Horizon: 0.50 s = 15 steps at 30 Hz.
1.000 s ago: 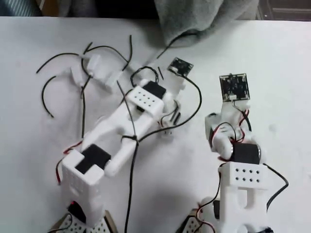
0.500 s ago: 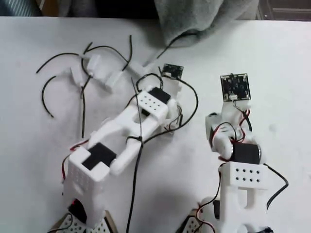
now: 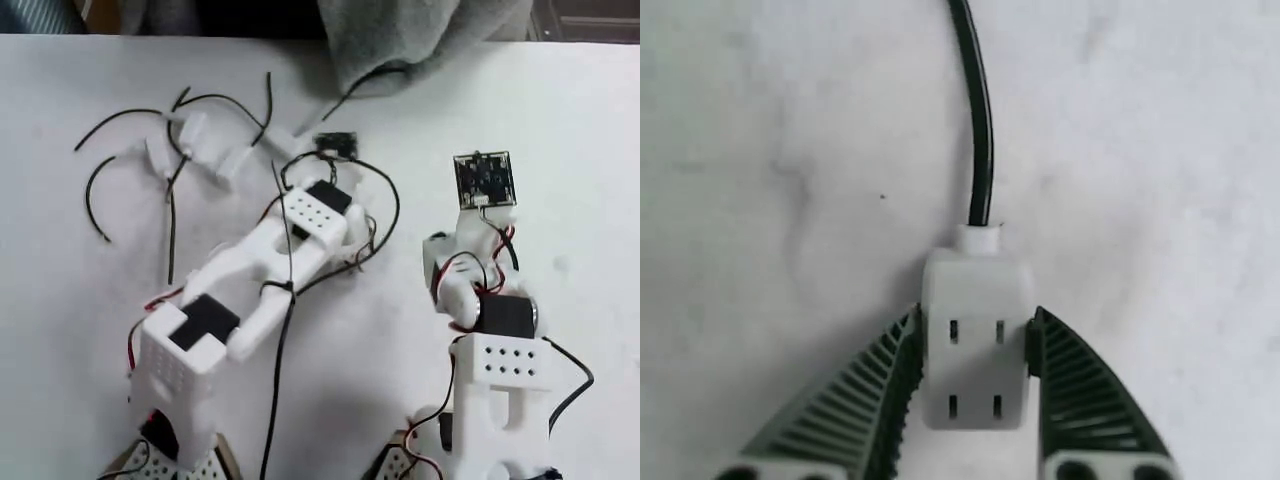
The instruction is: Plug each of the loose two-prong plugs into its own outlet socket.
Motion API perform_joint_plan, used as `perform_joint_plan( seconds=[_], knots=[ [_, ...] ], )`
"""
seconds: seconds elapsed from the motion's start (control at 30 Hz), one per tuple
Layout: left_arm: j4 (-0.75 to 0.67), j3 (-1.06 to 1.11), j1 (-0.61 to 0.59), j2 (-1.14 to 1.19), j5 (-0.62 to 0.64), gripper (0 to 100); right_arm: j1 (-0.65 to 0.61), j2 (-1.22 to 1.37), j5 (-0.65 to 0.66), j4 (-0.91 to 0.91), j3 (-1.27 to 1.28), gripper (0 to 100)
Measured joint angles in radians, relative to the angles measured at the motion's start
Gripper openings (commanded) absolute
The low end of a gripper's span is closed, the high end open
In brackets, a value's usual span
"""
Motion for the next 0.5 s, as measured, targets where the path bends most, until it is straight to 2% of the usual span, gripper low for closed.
perform_joint_plan(
  seconds=[0.1, 0.3, 0.5],
  knots=[
    [-0.015, 0.0, 0.0, 0.0, 0.126, 5, 0.0, 0.0, 0.0, 0.0, 0.0, 1.9],
    [-0.028, 0.0, 0.0, 0.0, 0.267, 12, 0.0, 0.0, 0.0, 0.0, 0.0, 1.9],
    [-0.028, 0.0, 0.003, 0.0, 0.298, 23, 0.0, 0.0, 0.0, 0.0, 0.0, 1.9]
  ],
)
